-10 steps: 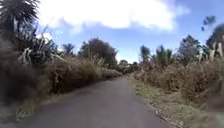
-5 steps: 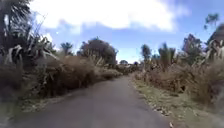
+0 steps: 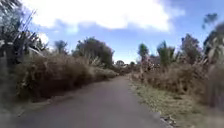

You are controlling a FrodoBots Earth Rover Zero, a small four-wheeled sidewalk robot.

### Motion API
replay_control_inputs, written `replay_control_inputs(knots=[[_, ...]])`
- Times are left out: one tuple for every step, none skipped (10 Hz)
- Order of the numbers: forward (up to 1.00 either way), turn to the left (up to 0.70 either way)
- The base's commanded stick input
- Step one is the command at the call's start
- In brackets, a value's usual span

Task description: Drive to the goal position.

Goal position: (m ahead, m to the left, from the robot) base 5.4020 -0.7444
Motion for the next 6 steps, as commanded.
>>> replay_control_inputs(knots=[[0.85,0.00],[0.85,0.00],[0.85,0.00],[0.85,0.00],[0.85,0.00],[0.85,0.00]])
